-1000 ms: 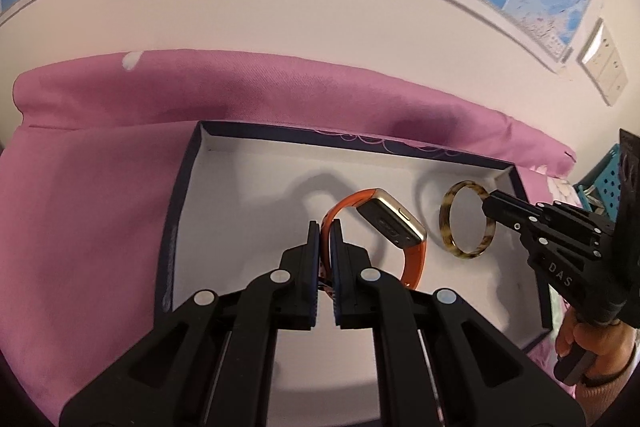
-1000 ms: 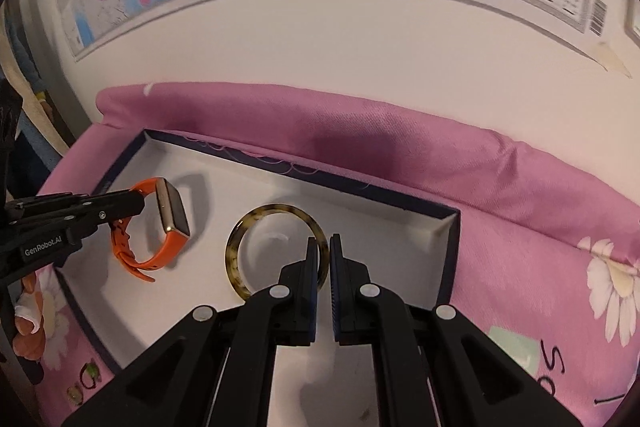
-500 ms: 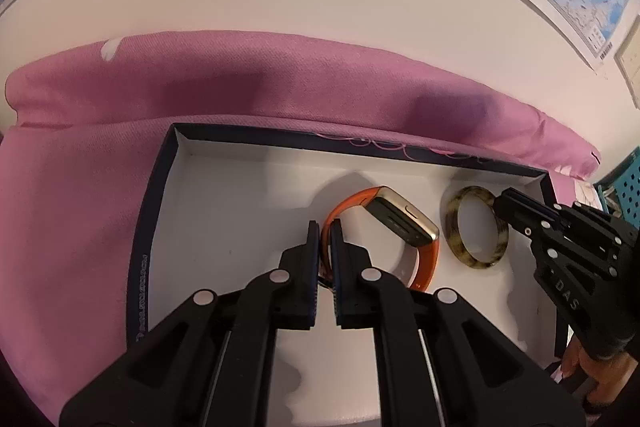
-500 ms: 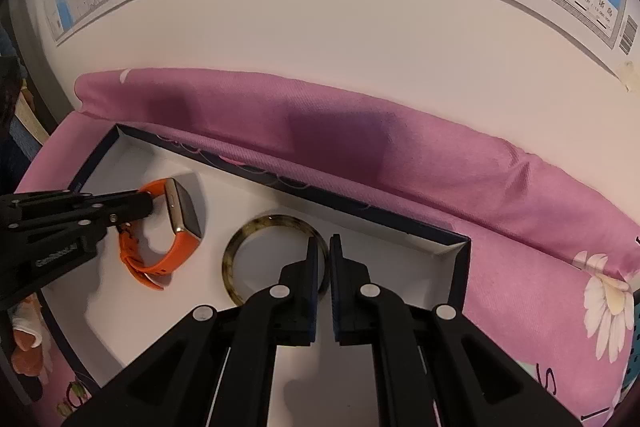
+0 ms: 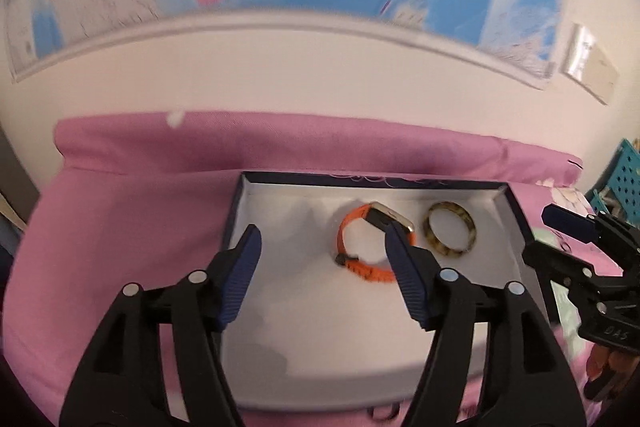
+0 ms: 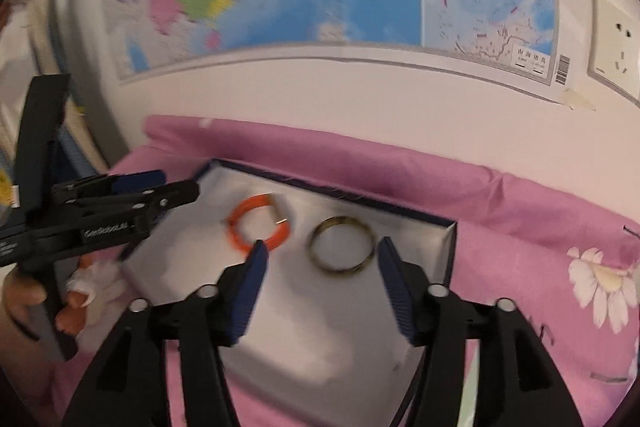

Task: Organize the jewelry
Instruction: 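Withdraw both grippers from the box back over the remaining jewelry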

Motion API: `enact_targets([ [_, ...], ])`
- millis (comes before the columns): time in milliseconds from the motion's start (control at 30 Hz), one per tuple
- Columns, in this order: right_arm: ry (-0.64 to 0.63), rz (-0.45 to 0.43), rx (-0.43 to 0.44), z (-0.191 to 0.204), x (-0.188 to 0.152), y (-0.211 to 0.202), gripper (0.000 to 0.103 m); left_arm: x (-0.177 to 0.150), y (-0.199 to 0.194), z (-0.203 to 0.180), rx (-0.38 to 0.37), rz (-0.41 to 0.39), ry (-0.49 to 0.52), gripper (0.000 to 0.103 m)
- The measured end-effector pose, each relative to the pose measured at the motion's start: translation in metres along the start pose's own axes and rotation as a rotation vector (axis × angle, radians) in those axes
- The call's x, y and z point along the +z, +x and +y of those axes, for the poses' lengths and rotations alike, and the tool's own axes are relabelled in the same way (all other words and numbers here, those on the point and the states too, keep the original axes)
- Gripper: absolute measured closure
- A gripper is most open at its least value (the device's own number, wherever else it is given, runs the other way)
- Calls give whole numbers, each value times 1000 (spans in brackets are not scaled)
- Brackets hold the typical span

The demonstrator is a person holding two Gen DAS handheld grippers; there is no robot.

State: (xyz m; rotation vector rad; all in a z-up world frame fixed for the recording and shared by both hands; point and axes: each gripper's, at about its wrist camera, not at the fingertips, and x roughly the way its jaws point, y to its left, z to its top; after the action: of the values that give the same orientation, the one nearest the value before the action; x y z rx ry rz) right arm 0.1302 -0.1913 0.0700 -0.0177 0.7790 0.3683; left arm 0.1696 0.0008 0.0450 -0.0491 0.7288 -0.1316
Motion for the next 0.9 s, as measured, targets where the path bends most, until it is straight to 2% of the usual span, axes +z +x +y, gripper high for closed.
enact_targets([
  [167, -20, 1, 75, 17, -34, -32, 39, -32, -47, 0, -17, -74, 67, 24],
  [233, -28, 25, 90, 21, -54, -42, 39, -48, -59, -3, -9, -82, 79, 24],
  [333, -24, 62, 85, 25, -80, -51, 39, -70, -70, 2, -20, -68, 80, 24],
  [400, -23, 88, 59, 27, -97, -52, 43, -84, -75, 6, -21, -56, 83, 24],
  [500, 6, 113, 67, 27, -114, -52, 49, -99, -76, 8, -24, -33, 83, 24],
  [900, 50, 134, 68, 26, -144, -57, 51, -143, -90, -6, -55, 0, 138, 24],
])
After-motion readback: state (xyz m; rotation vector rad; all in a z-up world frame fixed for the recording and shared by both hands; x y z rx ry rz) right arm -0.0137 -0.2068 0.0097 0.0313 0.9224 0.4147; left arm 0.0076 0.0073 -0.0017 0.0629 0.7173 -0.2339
